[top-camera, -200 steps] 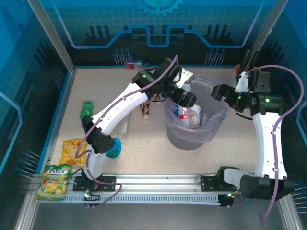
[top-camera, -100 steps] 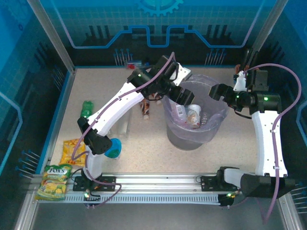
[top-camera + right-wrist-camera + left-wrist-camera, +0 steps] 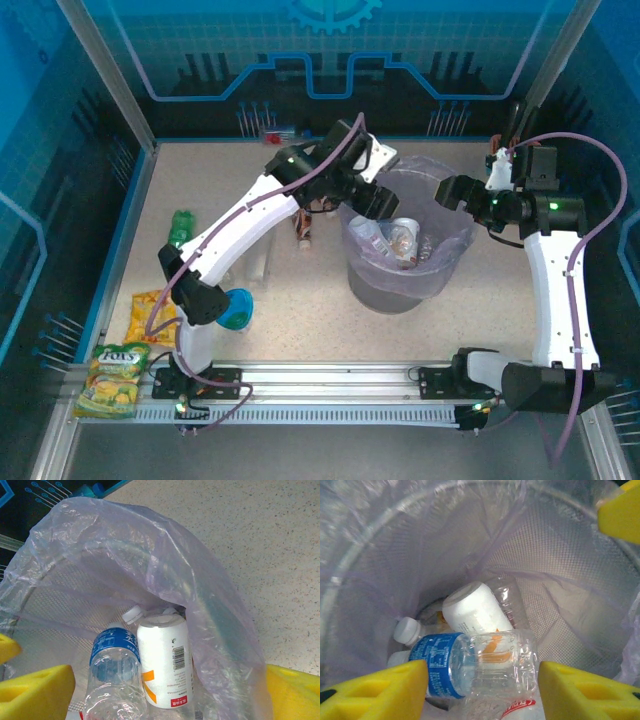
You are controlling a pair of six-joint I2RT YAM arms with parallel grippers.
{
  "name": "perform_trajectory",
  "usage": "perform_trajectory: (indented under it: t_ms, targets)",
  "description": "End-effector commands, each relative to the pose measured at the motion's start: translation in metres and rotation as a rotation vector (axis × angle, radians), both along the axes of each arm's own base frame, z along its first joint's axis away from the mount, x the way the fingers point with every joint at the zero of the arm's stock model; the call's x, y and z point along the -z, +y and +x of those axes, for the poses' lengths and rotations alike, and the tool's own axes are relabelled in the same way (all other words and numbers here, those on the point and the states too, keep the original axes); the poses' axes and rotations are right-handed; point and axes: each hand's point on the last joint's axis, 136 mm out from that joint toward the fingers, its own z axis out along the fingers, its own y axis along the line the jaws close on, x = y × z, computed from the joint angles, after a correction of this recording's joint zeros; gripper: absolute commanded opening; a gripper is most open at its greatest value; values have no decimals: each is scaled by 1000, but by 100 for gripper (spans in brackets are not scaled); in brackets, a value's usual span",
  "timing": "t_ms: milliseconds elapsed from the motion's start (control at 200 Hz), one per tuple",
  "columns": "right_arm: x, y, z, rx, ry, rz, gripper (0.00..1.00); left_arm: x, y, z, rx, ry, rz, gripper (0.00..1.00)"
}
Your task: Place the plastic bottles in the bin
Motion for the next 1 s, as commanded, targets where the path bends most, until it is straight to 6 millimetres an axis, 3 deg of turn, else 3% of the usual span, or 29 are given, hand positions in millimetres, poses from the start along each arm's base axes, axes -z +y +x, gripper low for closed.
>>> perform_trajectory:
  t_ms: [0,250,435,530,575,670,780,996]
  targets:
    - [-4,6,-4,-32,-13,-4,93,30,-14,-10,52,76,20,54]
    - [-25,8,-4,-67,-67,-44,92,28,-29,-32,118,80,-23,48]
    - [-30,11,-2,-79,-72,-50,92,39,-33,-32,119,107,-12,45]
    - [-29,12,0,-82,-72,-48,92,18,-32,-29,117,66,-46,47]
    - [-30,13,1,-84,-74,-48,92,2,-29,-26,107,38,-77,53]
    - [-30,14,2,-85,-78,-52,92,-31,-18,-15,62,-9,-147,68]
    - [-30,14,3,-84,-79,-61,93,-60,4,2,-16,-55,-212,76]
    - [-27,12,3,-78,-71,-73,94,-82,64,48,-228,-96,-324,82]
